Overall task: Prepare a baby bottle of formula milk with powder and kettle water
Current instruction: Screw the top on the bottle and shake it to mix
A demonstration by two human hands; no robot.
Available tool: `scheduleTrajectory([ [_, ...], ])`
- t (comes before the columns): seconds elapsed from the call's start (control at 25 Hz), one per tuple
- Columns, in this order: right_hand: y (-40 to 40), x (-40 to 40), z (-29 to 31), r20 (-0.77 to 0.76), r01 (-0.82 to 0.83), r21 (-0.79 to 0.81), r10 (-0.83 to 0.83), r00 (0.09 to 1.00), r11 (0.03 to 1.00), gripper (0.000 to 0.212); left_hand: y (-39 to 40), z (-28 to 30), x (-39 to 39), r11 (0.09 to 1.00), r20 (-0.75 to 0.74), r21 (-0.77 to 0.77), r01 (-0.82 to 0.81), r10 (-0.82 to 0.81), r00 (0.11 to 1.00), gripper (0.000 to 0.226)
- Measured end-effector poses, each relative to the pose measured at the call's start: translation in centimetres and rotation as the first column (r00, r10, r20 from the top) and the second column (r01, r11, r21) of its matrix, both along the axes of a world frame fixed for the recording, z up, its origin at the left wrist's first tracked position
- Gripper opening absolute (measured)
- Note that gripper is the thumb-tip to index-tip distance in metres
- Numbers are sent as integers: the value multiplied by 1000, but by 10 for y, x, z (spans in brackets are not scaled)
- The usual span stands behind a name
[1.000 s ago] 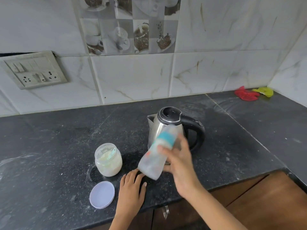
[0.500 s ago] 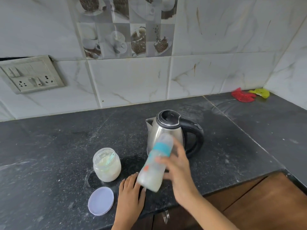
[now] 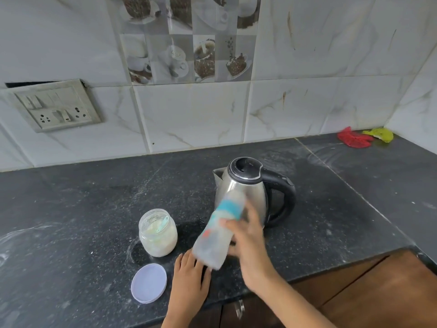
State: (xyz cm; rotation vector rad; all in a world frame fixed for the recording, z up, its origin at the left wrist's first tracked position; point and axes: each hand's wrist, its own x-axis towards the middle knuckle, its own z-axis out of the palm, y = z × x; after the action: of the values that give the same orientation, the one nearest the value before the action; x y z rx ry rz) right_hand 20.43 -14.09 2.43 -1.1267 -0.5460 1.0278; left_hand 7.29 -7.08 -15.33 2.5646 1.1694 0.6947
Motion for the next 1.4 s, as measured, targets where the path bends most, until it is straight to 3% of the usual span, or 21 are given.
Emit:
scheduleTrajectory([
  [0.08,-8,-17,-1,59,-166,-38,168,984,985,74,-1,-2,-1,1000,28,-11,8,-8,1000,40],
  [0.16,4,-1,0,30,-7,11,6,1000,1000,70,-1,3,0,999,26,-28,-17,18,999,41],
  [0.24,13,9,12,-99,161,48,-156,983,986,64,-3,5,0,1000,1,-14,-22,22,1000,34],
  [0.28,12,5,14,-93,139,45,-134,987,989,65,-3,4,-1,999,5,-37,-19,19,1000,33],
  [0.4,-1,-23,3,32,-124,0,124,992,992,71,-6,1,-1,992,197,-126,-29,53,979,41],
  [0.56,-2,-19,-4,10,-56,15,55,998,998,70,-8,8,1,999,235,-38,6,3,972,60],
  [0.64,-7,-23,-3,53,-185,-24,186,981,982,73,-7,6,1,999,259,-48,6,7,966,61],
  [0.72,-7,-19,-3,66,-193,-8,193,979,981,74,-8,3,0,1000,225,3,26,-26,974,51],
  [0.84,1,-5,-3,-61,54,51,-51,997,997,64,-6,13,2,997,116,78,-1,-9,993,36],
  [1.0,-10,-30,-3,10,-176,-12,176,984,984,78,-8,13,5,995,242,100,27,-50,969,55],
  [1.16,7,-2,1,-114,102,49,-96,989,994,61,-4,9,2,998,76,62,-12,7,997,32],
  [1.32,-6,-31,-2,-11,-186,-49,185,983,981,71,-3,1,0,1000,164,15,14,-16,986,51],
  [1.4,2,-13,-3,-41,-24,-1,24,999,1000,75,-4,5,0,999,127,33,19,-23,992,44],
])
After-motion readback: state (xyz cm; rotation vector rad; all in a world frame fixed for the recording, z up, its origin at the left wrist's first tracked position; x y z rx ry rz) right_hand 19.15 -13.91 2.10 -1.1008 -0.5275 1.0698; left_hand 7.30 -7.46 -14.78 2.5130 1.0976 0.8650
